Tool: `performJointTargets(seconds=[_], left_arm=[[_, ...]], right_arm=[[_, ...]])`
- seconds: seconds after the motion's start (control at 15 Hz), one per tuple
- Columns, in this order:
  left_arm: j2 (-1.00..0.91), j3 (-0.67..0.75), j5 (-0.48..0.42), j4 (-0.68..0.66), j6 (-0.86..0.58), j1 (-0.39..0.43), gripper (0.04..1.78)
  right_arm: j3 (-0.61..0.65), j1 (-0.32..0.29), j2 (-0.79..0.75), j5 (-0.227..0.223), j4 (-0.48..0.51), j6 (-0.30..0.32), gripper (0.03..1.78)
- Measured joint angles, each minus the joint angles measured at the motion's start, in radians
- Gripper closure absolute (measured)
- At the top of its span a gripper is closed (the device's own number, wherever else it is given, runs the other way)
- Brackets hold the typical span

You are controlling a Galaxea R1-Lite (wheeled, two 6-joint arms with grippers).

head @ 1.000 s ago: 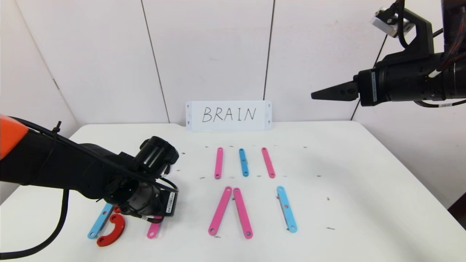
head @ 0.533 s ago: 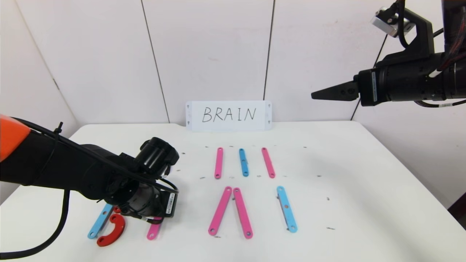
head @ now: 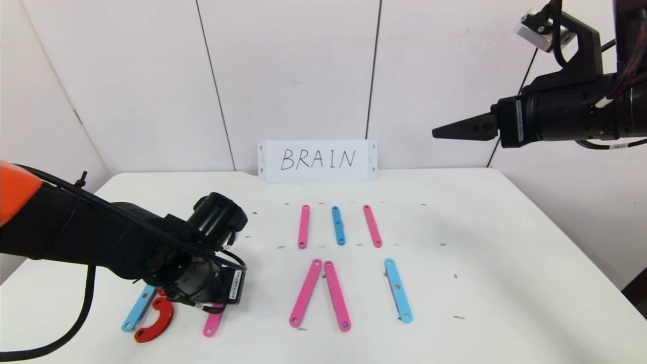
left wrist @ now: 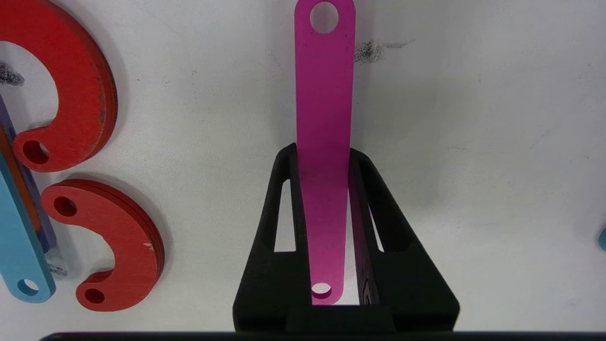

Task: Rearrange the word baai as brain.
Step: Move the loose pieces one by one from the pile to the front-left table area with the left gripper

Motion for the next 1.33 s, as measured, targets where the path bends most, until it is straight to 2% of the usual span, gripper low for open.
performJointTargets(seconds=[0.73,0.87,1.07,1.33], left_arm=[[-0.003,-0.005,-0.002,0.001,-0.02,0.0,1.53],[-0.003,-0.005,-0.002,0.001,-0.02,0.0,1.48],[-0.003,-0.004,-0.002,0.001,-0.02,0.0,1.21],[-0.003,-0.004,-0.001,0.001,-0.02,0.0,0.54]], right_arm=[[-0.001,0.0,-0.002,0.0,0.001,0.0,0.07],[-0.001,0.0,-0.002,0.004,0.001,0.001,0.07],[-0.001,0.0,-0.001,0.005,0.001,0.001,0.07],[0.0,0.0,0.0,0.005,0.001,0.001,0.07]])
